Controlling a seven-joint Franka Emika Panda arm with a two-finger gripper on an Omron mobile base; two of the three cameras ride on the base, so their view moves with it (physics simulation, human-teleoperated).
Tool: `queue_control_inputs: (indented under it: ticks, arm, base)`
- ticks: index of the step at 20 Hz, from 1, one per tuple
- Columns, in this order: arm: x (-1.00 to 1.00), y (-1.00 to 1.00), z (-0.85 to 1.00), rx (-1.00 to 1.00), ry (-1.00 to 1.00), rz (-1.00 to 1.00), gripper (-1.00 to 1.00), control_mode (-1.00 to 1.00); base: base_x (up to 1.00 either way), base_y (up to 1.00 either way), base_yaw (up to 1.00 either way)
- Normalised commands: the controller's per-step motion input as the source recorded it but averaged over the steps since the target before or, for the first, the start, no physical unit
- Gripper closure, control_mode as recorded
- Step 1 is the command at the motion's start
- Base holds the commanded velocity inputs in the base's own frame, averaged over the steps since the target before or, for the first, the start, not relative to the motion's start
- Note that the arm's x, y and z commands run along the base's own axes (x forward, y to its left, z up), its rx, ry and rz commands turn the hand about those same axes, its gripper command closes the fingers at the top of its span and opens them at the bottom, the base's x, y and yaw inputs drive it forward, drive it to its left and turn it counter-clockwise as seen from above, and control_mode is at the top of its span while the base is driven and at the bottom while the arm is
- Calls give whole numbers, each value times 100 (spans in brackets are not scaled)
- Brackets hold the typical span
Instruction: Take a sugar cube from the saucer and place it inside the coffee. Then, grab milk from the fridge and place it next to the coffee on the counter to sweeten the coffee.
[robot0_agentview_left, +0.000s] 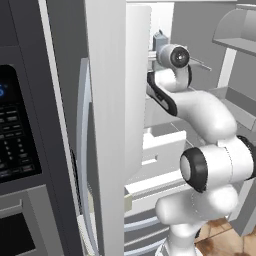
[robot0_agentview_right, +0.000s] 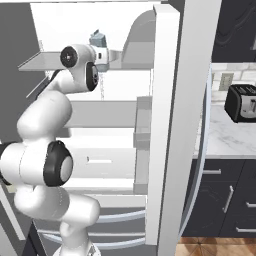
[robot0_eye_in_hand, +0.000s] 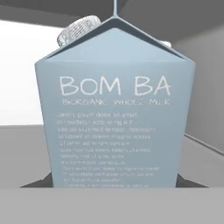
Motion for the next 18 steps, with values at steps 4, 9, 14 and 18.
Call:
queue_control_inputs:
  ticks: [4, 9, 14, 18]
  arm:
    - [-96, 0, 55, 0, 20, 10, 100, -100]
    - [-100, -2, 13, 0, 18, 15, 100, -100]
    - [-100, -11, -32, 0, -1, 15, 100, -100]
    - [-100, 0, -66, -4, -6, 7, 100, -100]
  base:
    - [0, 0, 0]
    - [0, 0, 0]
    - [0, 0, 0]
    - [0, 0, 0]
